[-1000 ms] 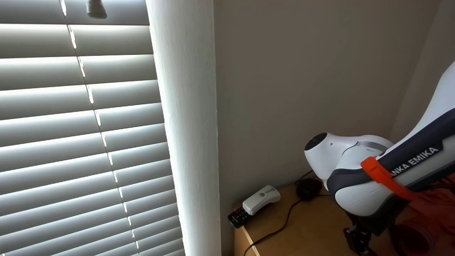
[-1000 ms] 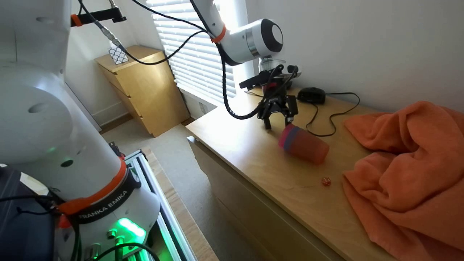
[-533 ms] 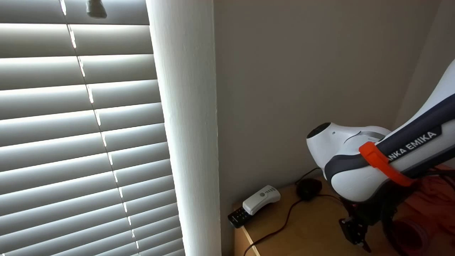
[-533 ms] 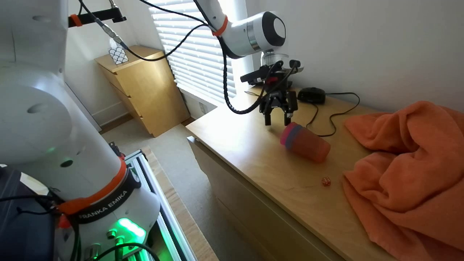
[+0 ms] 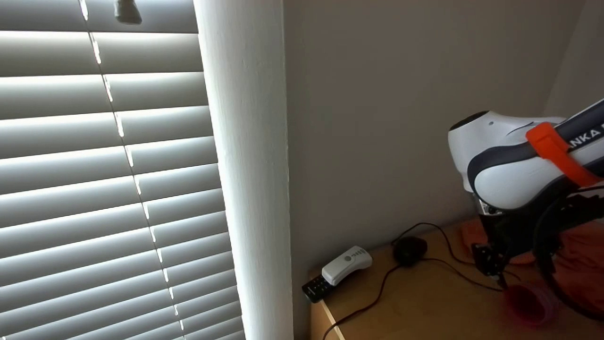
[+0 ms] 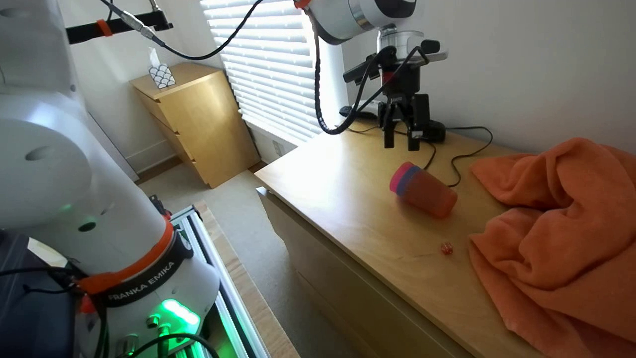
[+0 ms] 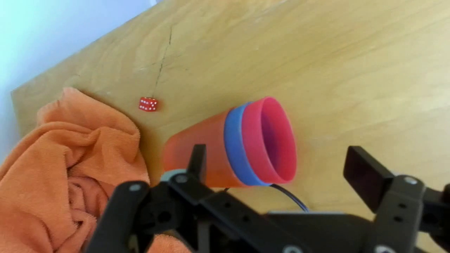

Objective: Turn the stacked up plastic cups over

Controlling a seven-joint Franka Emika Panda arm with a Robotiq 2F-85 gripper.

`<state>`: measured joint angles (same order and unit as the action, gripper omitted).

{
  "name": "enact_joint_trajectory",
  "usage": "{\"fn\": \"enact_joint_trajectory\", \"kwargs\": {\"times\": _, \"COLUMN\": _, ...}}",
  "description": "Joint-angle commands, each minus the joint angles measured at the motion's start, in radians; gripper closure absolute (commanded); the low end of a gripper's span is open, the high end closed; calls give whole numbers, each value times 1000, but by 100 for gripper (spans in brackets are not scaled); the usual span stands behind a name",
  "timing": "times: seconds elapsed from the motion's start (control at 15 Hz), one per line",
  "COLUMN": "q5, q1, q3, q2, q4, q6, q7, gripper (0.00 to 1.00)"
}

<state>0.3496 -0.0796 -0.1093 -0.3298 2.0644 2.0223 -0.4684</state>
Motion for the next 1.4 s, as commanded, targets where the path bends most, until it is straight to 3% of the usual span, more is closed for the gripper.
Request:
{"fn": "enact_joint_trajectory", "kwargs": {"times": 0.0, "q5": 1, "q1": 10, "q3": 5, "q2": 2, "q4": -3, "q6": -2, "q7": 2, "gripper": 0}}
{"fn": "enact_joint_trajectory", "kwargs": {"times": 0.27, "q5": 14, "q1": -8, "q3": 14, "q2": -32, "q4": -21, "q6": -28, "q7": 4, "gripper": 0}}
{"fn": "enact_joint_trajectory", "kwargs": {"times": 1.0, "q5": -147, "q1": 72, "q3": -68, "q2": -21, "q4": -44, "q6": -23, "q7": -350, "gripper": 0}}
{"fn": "enact_joint_trajectory", "kwargs": {"times": 1.33, "q5": -231, "q1": 113, "q3": -85, "q2": -34, "q4": -34, "q6": 45, "q7": -499, "gripper": 0}}
